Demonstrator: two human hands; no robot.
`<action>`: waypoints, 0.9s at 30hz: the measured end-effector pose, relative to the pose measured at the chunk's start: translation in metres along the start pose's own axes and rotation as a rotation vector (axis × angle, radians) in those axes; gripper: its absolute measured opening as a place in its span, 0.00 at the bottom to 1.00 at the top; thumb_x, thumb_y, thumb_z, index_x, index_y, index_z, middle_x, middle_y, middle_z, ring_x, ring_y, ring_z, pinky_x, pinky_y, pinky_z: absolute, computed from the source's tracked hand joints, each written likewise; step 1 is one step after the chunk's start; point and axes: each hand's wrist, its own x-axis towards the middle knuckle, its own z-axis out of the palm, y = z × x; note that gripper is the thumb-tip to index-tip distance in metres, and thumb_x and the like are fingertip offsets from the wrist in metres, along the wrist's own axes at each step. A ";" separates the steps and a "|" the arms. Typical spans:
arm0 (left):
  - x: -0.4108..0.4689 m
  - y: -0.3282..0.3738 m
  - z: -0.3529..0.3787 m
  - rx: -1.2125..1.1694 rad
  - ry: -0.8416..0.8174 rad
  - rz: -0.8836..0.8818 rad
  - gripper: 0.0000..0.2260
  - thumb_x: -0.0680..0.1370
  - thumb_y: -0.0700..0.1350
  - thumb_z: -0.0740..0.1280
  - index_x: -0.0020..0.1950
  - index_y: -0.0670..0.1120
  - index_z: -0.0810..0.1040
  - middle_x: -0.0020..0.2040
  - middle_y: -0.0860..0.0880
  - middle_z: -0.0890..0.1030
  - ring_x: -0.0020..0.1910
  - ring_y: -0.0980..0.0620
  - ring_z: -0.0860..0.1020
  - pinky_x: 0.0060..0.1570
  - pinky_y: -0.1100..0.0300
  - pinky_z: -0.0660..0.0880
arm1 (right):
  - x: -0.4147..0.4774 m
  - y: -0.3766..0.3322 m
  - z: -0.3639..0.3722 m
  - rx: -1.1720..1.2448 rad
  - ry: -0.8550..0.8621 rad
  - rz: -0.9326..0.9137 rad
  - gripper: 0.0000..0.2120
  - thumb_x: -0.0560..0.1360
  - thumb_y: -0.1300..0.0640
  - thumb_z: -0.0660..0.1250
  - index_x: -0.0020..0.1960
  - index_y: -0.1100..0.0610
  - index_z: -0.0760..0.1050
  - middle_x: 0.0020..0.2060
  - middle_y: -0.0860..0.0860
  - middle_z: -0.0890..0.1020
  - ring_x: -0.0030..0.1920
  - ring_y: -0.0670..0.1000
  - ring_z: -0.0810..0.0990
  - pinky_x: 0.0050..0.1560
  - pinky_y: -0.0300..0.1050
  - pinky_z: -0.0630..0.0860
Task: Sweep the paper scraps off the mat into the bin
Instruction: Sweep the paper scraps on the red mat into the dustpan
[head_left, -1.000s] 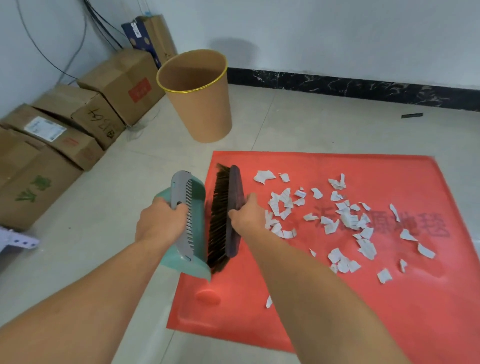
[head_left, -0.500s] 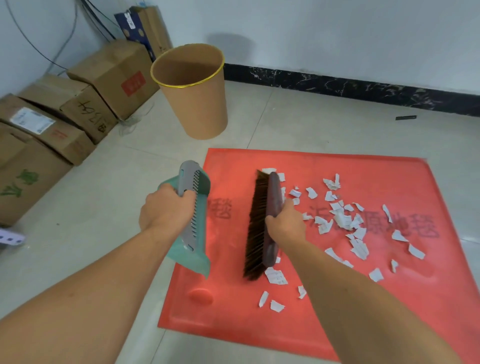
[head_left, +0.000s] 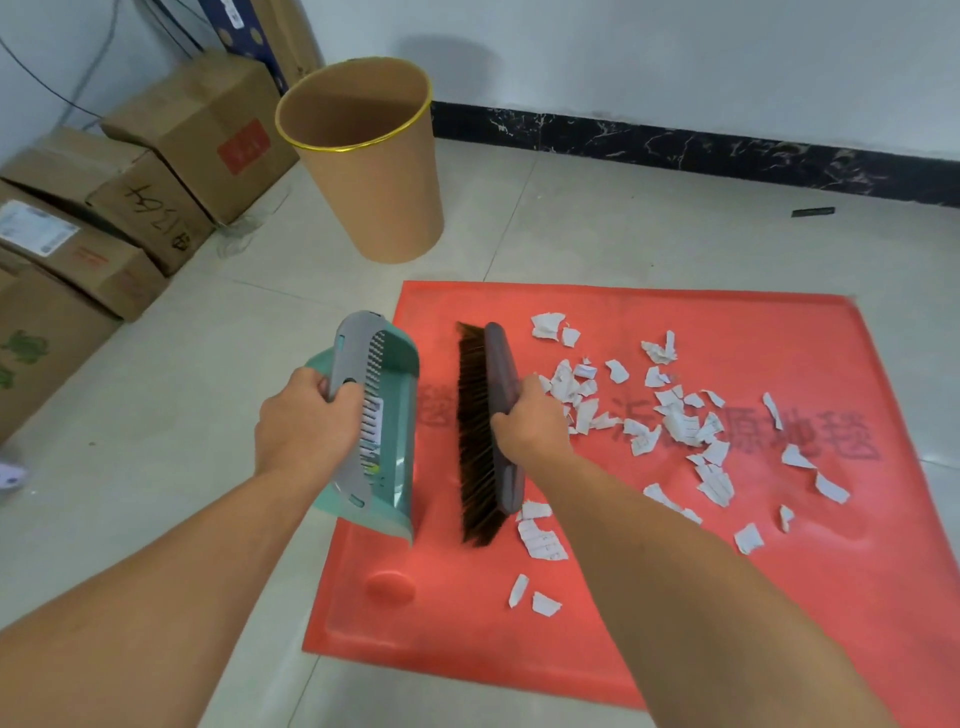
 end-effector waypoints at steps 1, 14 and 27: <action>0.001 0.002 0.001 -0.008 0.009 -0.004 0.08 0.75 0.52 0.61 0.43 0.47 0.70 0.39 0.48 0.75 0.39 0.44 0.75 0.33 0.57 0.66 | 0.002 0.008 -0.008 -0.014 0.018 0.024 0.13 0.74 0.59 0.63 0.57 0.57 0.65 0.46 0.55 0.74 0.47 0.59 0.76 0.42 0.49 0.72; -0.020 0.040 0.027 -0.062 -0.031 0.052 0.08 0.74 0.50 0.62 0.46 0.48 0.69 0.39 0.46 0.77 0.36 0.47 0.74 0.36 0.55 0.68 | -0.012 0.050 -0.094 -0.107 0.134 -0.058 0.10 0.74 0.59 0.63 0.50 0.56 0.63 0.38 0.53 0.74 0.38 0.57 0.74 0.31 0.44 0.65; -0.008 0.048 0.036 0.075 -0.038 0.187 0.09 0.71 0.55 0.61 0.42 0.51 0.69 0.38 0.47 0.77 0.40 0.41 0.77 0.38 0.53 0.73 | 0.034 0.004 -0.080 0.043 0.137 -0.076 0.11 0.75 0.58 0.64 0.54 0.57 0.65 0.45 0.57 0.76 0.43 0.59 0.77 0.40 0.52 0.76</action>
